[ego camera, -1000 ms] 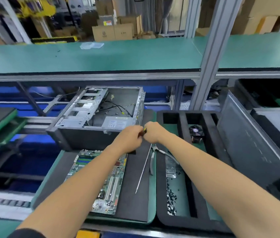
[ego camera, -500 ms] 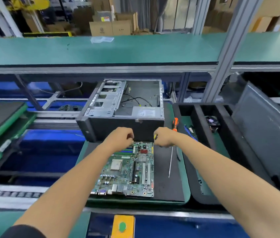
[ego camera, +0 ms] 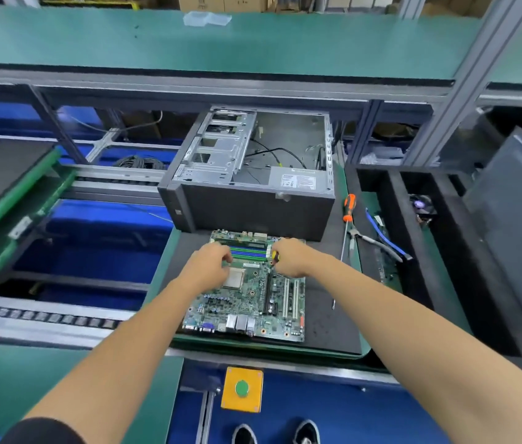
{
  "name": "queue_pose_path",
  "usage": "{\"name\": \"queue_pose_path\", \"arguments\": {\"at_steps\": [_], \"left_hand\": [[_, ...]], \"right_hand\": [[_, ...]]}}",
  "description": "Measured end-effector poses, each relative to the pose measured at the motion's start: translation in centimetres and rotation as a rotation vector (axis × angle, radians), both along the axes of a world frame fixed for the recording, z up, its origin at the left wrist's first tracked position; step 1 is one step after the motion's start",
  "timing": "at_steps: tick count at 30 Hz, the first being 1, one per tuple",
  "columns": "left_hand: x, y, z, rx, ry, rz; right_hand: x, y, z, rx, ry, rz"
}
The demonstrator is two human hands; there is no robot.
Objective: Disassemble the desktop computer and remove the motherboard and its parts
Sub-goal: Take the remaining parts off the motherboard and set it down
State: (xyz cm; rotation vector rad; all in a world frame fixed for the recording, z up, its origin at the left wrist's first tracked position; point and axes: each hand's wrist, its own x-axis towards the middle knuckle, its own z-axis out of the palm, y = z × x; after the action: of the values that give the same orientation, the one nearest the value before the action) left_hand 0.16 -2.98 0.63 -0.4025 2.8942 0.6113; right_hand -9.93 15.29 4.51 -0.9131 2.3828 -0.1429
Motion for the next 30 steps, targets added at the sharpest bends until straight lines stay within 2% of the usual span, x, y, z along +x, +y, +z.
{"name": "queue_pose_path", "arguments": {"at_steps": [3, 5, 8, 13, 17, 23, 25, 28, 30], "left_hand": [[0.2, -0.4, -0.7, 0.033, -0.002, -0.005], [0.3, -0.1, -1.1, 0.065, -0.050, -0.117], [-0.3, 0.6, -1.4, -0.033, -0.092, -0.283], [-1.9, 1.0, -1.4, -0.035, -0.084, -0.310], [-2.9, 1.4, -1.5, -0.014, -0.097, -0.290], [-3.5, 1.9, -1.8, -0.007, -0.087, -0.261], [-3.4, 1.9, -1.5, -0.009, -0.091, -0.246], [-2.9, 1.3, -1.0, -0.008, -0.075, -0.209], [-2.3, 0.5, -0.9, 0.006, -0.053, -0.154]], "right_hand": [[-0.3, -0.7, -1.2, 0.014, 0.023, -0.033], [-0.5, -0.8, -1.8, 0.021, 0.063, -0.067], [-1.4, -0.4, -2.8, 0.045, 0.088, -0.176], [-3.5, 1.1, -4.0, 0.076, 0.069, -0.439], [-4.7, 2.0, -4.0, 0.090, 0.032, -0.533], [-4.5, 2.6, -3.9, 0.086, 0.069, -0.513], [-3.8, 2.4, -3.2, 0.077, 0.147, -0.491], [-2.8, 0.9, -1.3, 0.104, 0.299, -0.287], [-1.9, -0.9, -0.3, 0.045, 0.218, -0.132]]}}
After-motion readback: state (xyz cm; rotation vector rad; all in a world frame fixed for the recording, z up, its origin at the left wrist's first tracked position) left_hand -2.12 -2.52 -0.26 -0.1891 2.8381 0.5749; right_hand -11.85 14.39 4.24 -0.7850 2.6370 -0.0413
